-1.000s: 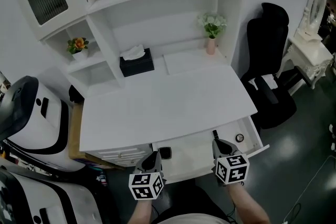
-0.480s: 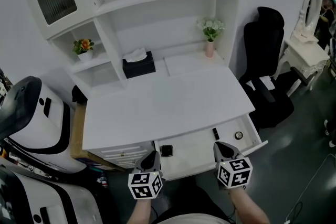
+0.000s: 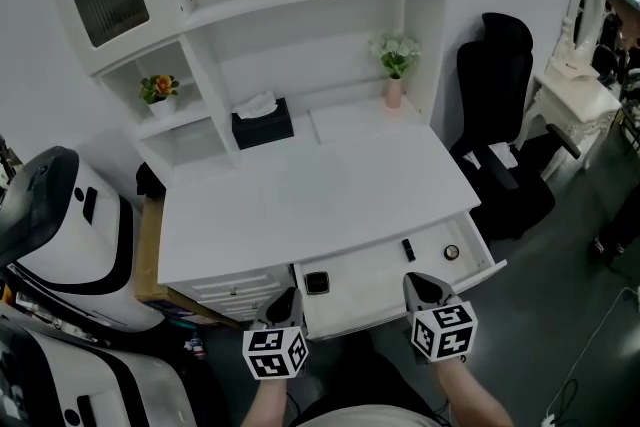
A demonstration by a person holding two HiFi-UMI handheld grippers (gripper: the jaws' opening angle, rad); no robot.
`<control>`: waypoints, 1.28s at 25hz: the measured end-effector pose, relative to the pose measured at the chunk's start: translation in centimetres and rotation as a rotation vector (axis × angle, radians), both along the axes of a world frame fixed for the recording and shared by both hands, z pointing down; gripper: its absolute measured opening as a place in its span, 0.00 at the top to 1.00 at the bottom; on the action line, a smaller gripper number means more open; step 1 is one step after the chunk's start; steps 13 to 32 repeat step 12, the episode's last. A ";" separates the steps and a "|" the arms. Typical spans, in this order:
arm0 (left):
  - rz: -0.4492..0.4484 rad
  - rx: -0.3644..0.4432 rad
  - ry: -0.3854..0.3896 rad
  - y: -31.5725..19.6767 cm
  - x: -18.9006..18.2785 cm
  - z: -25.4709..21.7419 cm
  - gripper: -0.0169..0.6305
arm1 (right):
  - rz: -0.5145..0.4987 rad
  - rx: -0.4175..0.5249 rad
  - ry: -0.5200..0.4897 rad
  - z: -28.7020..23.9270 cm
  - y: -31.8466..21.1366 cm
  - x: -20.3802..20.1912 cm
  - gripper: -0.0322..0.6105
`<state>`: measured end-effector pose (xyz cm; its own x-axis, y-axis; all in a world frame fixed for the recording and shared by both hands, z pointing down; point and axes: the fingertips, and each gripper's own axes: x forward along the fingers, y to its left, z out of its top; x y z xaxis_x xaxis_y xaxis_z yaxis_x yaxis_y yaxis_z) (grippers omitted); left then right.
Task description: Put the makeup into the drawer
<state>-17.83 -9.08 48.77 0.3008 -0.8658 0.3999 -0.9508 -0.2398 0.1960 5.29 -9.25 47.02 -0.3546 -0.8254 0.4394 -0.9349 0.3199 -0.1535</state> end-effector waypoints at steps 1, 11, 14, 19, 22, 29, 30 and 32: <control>0.001 0.002 -0.002 0.1 0.0 -0.1 0.95 | -0.001 0.003 0.000 -0.1 0.1 -0.1 0.95; 0.014 0.013 -0.007 0.7 -0.2 -0.3 0.95 | -0.006 0.024 -0.003 -1.2 1.1 -0.7 0.95; 0.015 0.013 -0.007 0.8 -0.2 -0.3 0.95 | -0.006 0.026 -0.003 -1.2 1.2 -0.8 0.95; 0.015 0.013 -0.007 0.8 -0.2 -0.3 0.95 | -0.006 0.026 -0.003 -1.2 1.2 -0.8 0.95; 0.015 0.013 -0.007 0.8 -0.2 -0.3 0.95 | -0.006 0.026 -0.003 -1.2 1.2 -0.8 0.95; 0.015 0.013 -0.007 0.8 -0.2 -0.3 0.95 | -0.006 0.026 -0.003 -1.2 1.2 -0.8 0.95; 0.015 0.013 -0.007 0.8 -0.2 -0.3 0.95 | -0.006 0.026 -0.003 -1.2 1.2 -0.8 0.95; 0.015 0.013 -0.007 0.8 -0.2 -0.3 0.95 | -0.006 0.026 -0.003 -1.2 1.2 -0.8 0.95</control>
